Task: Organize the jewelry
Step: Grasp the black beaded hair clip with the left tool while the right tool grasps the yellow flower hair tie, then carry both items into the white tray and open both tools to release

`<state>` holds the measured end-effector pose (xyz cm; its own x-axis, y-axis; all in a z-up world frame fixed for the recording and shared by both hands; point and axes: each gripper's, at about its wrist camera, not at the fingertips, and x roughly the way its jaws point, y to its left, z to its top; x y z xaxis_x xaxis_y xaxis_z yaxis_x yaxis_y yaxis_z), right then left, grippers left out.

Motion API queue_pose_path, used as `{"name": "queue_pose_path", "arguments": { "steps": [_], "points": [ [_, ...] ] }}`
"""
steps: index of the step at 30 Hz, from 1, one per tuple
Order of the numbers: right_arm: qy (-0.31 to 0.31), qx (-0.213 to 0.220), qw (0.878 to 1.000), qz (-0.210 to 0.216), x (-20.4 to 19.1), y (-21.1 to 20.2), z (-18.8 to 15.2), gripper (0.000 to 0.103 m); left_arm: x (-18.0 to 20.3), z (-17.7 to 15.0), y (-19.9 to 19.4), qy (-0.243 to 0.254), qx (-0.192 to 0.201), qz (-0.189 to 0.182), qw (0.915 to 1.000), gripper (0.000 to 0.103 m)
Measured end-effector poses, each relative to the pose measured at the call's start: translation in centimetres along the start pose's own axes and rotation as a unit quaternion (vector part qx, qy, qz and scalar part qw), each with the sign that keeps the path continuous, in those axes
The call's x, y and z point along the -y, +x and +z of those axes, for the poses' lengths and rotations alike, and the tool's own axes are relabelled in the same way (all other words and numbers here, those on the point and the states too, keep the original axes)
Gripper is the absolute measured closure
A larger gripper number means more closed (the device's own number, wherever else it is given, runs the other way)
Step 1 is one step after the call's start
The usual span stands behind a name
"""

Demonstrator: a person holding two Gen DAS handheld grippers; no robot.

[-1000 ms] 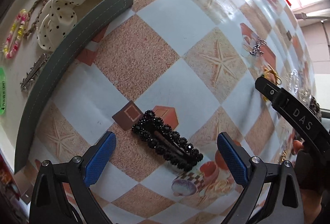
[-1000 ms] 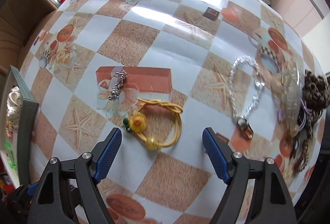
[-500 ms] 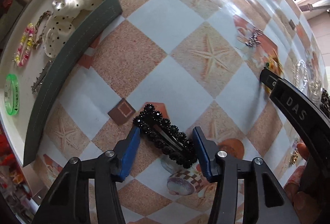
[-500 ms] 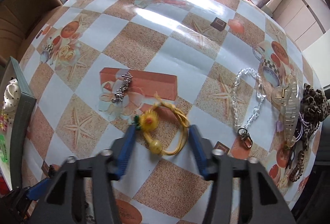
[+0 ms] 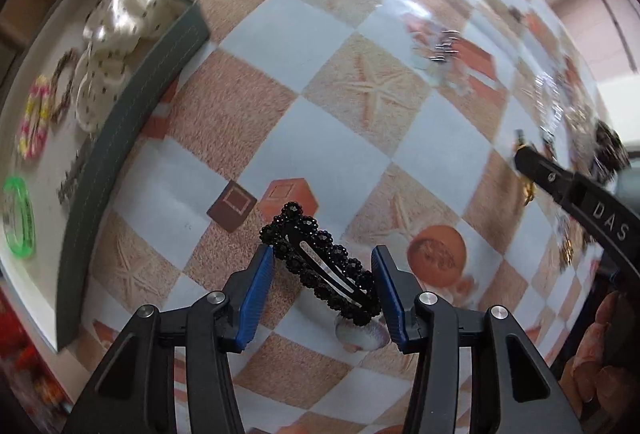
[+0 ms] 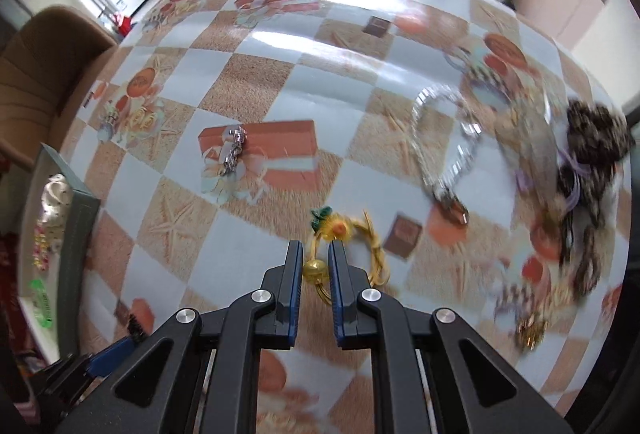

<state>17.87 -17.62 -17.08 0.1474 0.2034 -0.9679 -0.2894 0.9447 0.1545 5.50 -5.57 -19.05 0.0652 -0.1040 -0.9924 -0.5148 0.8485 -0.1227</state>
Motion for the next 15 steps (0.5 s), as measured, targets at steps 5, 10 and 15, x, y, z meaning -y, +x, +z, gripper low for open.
{"name": "queue_pose_path", "arguments": {
  "steps": [5,10,15],
  "points": [
    [0.037,-0.006,0.999,0.022,0.9,-1.6,-2.5,0.089,0.6,-1.0,-1.9,0.083,0.022,-0.010,0.9963,0.049],
    [0.067,-0.013,0.997,0.040,1.1,-2.9,-4.6,0.089,-0.3,-0.9,-4.2,0.138,0.034,-0.014,0.9898,0.049],
    [0.091,-0.012,0.995,0.046,0.6,-4.3,-6.1,0.089,-1.7,0.1,-6.1,0.183,0.046,-0.020,0.9818,0.049]
  ]
}}
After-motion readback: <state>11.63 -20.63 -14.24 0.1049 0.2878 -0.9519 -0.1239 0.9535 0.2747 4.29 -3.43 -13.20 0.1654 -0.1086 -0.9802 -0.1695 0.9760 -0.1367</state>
